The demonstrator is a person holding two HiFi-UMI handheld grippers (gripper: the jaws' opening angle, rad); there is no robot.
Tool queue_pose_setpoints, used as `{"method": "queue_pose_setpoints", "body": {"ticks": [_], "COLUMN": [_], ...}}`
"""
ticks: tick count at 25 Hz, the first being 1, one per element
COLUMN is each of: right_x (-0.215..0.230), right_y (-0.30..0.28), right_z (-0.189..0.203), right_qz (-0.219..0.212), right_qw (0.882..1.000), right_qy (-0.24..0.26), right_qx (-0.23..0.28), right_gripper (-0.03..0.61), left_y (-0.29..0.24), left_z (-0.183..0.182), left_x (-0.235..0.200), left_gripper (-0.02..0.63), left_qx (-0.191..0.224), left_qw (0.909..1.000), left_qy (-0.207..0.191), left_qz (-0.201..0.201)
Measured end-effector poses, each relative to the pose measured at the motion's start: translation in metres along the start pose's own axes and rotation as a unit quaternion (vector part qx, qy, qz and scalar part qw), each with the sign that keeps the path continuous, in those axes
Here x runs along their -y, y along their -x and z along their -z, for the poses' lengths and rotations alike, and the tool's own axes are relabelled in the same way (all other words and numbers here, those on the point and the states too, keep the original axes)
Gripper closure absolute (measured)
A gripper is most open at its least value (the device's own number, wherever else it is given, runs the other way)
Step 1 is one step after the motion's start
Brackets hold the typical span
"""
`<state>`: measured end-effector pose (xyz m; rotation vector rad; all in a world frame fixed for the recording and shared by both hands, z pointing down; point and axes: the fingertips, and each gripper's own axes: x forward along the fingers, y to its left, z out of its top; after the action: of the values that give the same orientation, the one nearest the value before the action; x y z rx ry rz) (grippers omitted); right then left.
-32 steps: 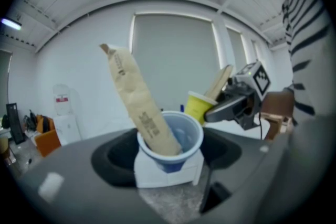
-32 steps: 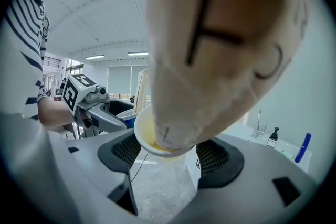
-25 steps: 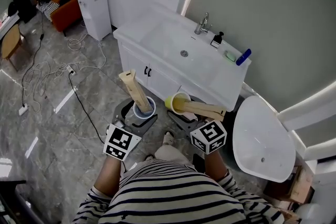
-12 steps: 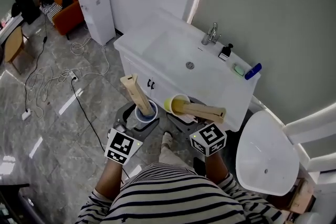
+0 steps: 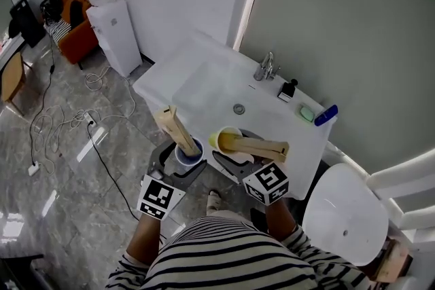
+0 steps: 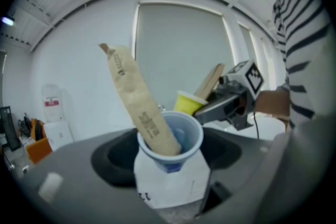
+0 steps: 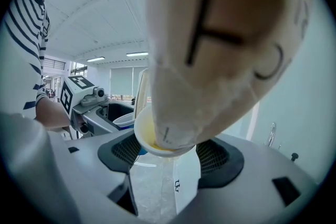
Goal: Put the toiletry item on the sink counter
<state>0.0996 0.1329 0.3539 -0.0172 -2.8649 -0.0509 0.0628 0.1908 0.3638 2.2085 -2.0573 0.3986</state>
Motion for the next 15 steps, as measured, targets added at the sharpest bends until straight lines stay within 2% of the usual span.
{"method": "queue_pose_setpoints", "body": {"ticks": [15], "right_x": [0.108], "right_y": [-0.028], "right_z": [-0.015], "right_qz": [0.000], "right_qw": [1.000], "right_qy": [0.003], "right_qx": [0.019], "right_gripper": [0.245], "left_y": [-0.100], "left_z": [-0.030], "left_x": [-0.043], "left_gripper": [0.252], "left_qx": [-0.003], "left_qw": [0.9998], "left_qy": [-0.020], "left_qz": [-0.001]}}
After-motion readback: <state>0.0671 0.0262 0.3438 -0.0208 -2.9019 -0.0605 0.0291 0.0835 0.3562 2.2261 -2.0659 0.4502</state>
